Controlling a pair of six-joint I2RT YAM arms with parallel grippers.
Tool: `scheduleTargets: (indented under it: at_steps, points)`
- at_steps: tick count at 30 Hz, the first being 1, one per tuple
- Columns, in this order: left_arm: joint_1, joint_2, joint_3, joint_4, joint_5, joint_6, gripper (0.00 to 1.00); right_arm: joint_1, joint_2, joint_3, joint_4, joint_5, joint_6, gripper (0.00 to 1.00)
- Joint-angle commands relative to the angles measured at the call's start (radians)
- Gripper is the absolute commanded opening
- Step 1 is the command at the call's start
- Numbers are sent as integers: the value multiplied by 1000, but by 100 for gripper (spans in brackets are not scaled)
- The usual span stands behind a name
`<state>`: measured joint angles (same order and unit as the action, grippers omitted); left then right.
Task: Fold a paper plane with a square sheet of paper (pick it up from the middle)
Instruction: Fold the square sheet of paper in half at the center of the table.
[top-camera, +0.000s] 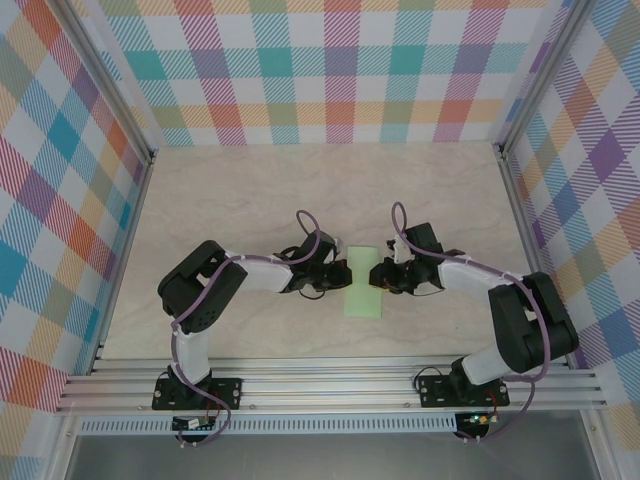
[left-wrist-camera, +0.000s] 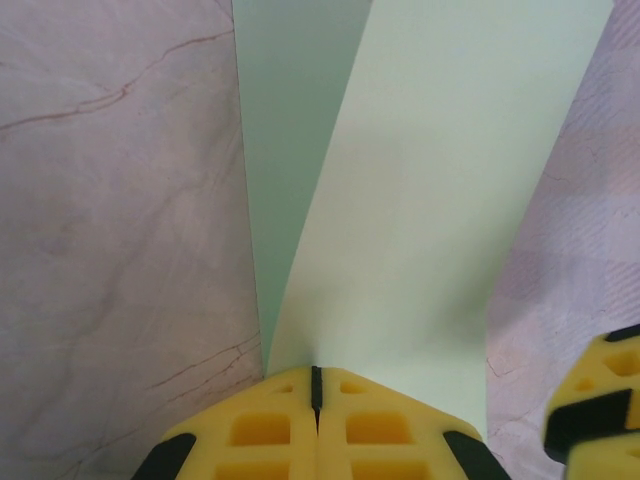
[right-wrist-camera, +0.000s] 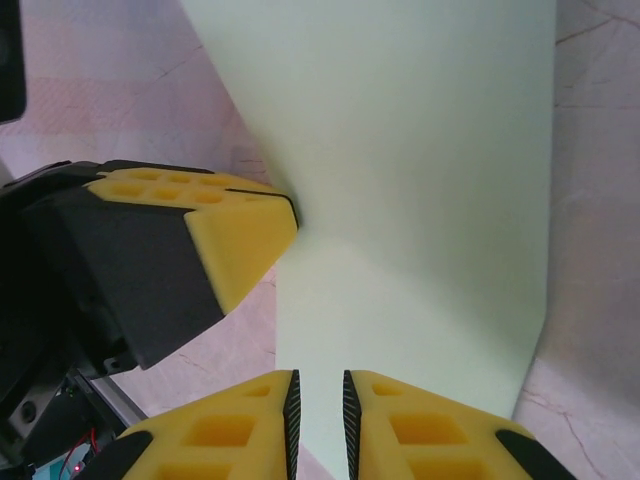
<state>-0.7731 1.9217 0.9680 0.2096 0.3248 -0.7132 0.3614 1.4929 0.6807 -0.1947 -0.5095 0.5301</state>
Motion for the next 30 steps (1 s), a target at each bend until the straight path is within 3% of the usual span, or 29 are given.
scheduleTargets:
  at_steps: [1,18,30]
  points:
    - [-17,57,-6,-107,-4,19,0,-13,40,40,50,-51,-31,21]
    - [-16,69,2,-133,-14,20,0,-73,215,-3,157,-63,-29,20]
    - [-17,65,10,-152,-20,28,0,-106,113,64,107,-94,-72,21]
